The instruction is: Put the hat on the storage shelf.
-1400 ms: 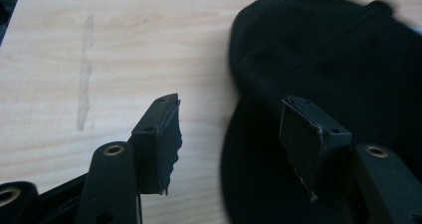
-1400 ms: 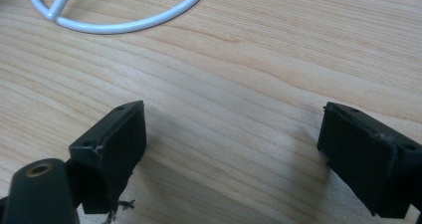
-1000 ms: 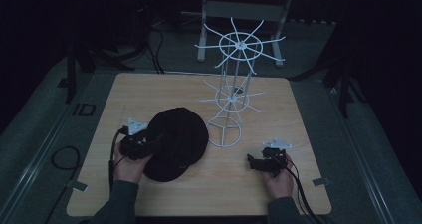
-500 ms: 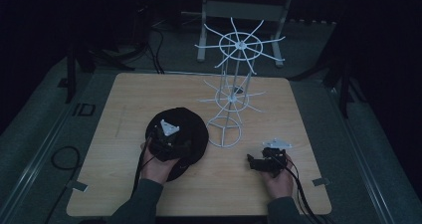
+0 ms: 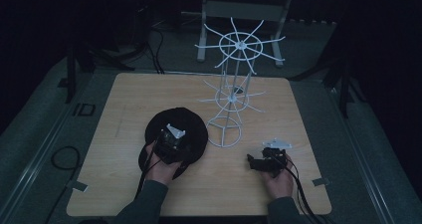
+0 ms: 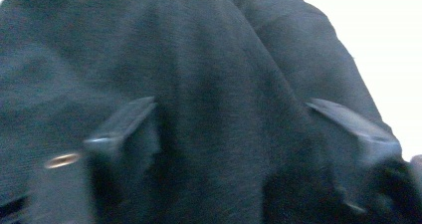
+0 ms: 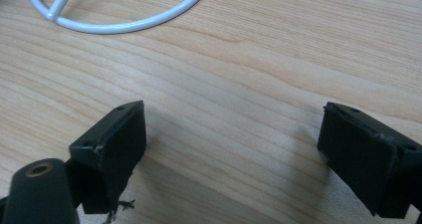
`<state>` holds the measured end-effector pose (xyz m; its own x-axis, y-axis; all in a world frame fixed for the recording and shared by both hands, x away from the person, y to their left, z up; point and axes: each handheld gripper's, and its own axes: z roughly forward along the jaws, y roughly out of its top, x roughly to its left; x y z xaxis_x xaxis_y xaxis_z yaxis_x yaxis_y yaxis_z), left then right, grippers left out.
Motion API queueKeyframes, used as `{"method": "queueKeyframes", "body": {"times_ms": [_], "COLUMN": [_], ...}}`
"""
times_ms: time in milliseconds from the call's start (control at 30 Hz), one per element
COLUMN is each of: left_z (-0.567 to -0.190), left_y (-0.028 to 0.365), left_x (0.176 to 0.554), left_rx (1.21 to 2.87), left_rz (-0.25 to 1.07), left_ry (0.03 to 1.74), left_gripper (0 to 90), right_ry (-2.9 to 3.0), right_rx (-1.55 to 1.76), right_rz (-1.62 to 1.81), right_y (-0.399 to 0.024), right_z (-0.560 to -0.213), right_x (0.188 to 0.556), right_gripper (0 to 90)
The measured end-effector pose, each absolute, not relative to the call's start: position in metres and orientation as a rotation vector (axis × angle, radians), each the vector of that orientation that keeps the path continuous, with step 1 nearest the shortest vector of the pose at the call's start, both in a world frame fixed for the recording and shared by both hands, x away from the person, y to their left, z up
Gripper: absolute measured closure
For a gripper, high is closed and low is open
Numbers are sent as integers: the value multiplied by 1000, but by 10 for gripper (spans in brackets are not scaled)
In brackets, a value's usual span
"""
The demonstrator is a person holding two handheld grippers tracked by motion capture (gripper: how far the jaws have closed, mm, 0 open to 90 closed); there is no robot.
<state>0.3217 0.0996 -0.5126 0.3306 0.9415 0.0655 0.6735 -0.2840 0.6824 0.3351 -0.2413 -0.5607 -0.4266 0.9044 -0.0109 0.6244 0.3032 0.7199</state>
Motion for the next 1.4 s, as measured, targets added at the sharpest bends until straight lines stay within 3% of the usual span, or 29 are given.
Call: {"method": "queueKeyframes", "body": {"times_ms": [100, 200, 367, 600, 900, 1067, 1200, 1333, 1367, 1400], "left_z": [-511, -509, -508, -503, -504, -510, -510, -509, -508, -507], "left_y": [109, 126, 150, 167, 158, 154, 150, 149, 151, 152], "left_x": [325, 332, 343, 353, 358, 360, 361, 360, 360, 360], "left_rx": [2056, 2048, 2026, 2085, 2171, 2206, 2230, 2241, 2244, 2239], "left_rz": [643, 623, 608, 521, 437, 483, 525, 550, 550, 545], "left_ry": [1424, 1454, 1493, 1459, 1450, 1496, 1513, 1506, 1494, 1487], "left_gripper": [475, 568, 603, 584, 339, 345, 463, 707, 707, 804], "right_ry": [2160, 2160, 2160, 2160, 2160, 2160, 2160, 2160, 2160, 2160], "right_rx": [1362, 1362, 1364, 1364, 1366, 1365, 1366, 1366, 1365, 1366], "right_rz": [909, 909, 910, 910, 909, 909, 909, 909, 909, 909], "right_y": [-241, -241, -241, -241, -241, -241, -241, -241, -241, -241], "right_z": [-561, -561, -561, -561, -560, -561, -560, -561, -561, -560], "right_x": [335, 335, 335, 335, 335, 335, 335, 335, 335, 335], "right_gripper": [115, 115, 115, 115, 115, 115, 115, 115, 115, 115]}}
